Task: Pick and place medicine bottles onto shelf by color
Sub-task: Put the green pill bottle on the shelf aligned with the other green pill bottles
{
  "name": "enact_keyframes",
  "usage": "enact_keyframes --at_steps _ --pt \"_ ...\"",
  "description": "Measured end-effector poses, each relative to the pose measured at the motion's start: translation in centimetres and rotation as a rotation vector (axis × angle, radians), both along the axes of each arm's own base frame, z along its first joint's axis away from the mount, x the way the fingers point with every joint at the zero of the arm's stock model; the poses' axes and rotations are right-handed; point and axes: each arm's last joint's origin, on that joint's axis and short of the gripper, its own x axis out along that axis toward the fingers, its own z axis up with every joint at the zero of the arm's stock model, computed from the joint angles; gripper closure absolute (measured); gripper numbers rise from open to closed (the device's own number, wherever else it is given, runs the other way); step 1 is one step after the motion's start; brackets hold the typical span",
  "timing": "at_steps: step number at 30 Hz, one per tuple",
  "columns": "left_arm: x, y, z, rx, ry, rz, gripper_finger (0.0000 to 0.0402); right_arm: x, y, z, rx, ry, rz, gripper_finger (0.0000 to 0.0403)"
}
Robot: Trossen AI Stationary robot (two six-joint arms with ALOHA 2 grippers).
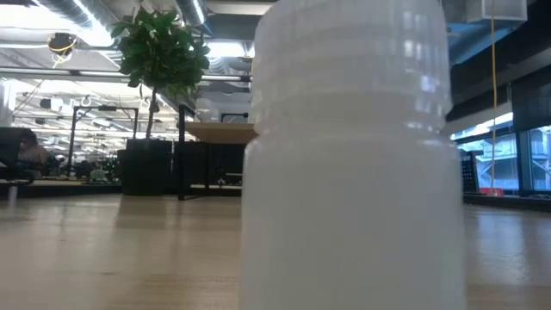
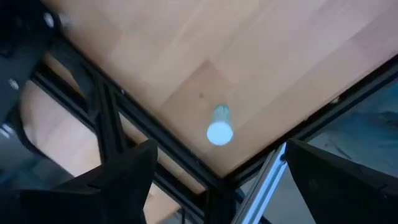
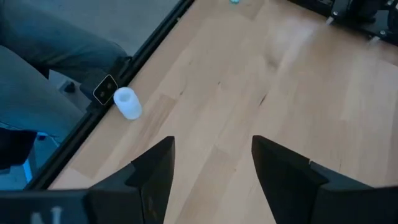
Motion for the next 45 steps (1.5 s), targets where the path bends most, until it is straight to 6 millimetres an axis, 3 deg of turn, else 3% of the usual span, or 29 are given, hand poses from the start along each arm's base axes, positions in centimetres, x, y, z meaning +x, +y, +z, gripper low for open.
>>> enact_keyframes --at_steps 16,32,45 --pt "-1.7 -2.1 -5.7 -0.097 -0.039 0.023 0.0054 0.0 0.0 0.0 0.000 0.001 0.000 0.0186" --pt "-2.6 -1.3 -10.2 -0.087 -0.027 0.014 0.0054 0.0 0.0 0.0 -0.001 0.002 0.000 0.0186" --pt "-3.1 -1.4 -10.6 -0.074 -0.068 -0.011 0.0054 0.0 0.0 0.0 -0.002 0.002 -0.001 0.0186"
